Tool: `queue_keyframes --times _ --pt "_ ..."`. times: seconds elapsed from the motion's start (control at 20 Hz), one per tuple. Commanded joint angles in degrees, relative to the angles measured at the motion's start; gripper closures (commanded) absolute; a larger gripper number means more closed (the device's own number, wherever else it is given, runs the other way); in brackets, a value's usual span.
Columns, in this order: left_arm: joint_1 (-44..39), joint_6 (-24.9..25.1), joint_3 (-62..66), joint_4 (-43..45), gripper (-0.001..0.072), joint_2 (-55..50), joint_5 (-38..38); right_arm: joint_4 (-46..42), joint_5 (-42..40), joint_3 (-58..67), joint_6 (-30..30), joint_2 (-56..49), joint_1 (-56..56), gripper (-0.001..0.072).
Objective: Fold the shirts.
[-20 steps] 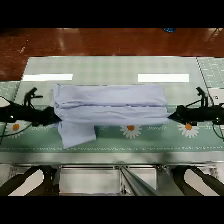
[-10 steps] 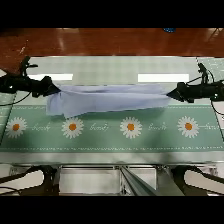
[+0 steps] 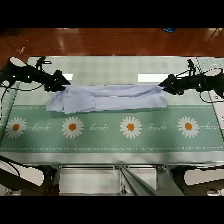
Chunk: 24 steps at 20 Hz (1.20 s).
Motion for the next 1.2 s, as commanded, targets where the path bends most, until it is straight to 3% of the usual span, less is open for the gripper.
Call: queue_keyframes --times 0.0,0.15,0.25,0.45,0.7,0.75,1.15 --pt "1.33 -0.66 3.8 3.52 0.0201 -1.84 -6.38 -1.31 0.66 1.09 0.33 -0.28 -1.6 0.0302" --pt "5.22 -0.68 9.55 6.01 0.0202 0.87 -15.41 -2.49 6.69 2.51 1.38 4.11 -8.09 0.0304" --pt "7.28 2.01 9.38 6.4 0.0202 7.13 -15.23 -5.49 9.22 2.21 1.36 8.46 -12.66 0.0304" --pt "5.57 7.06 -2.75 6.21 0.0202 27.39 -3.13 -12.26 1.95 -7.23 5.16 14.88 -16.2 0.0304" --pt "-5.29 9.9 -29.73 6.25 0.0202 50.12 19.78 -5.11 -5.44 -15.1 2.84 9.79 -12.0 0.0304" --pt "-7.23 11.61 -32.54 6.25 0.0202 51.52 21.22 -3.48 -5.31 -14.53 0.79 7.63 -10.78 0.0304" --pt "-13.25 11.67 -35.6 3.85 0.0202 46.8 23.61 8.68 -0.81 -4.85 -2.36 -5.29 -0.59 0.0305"
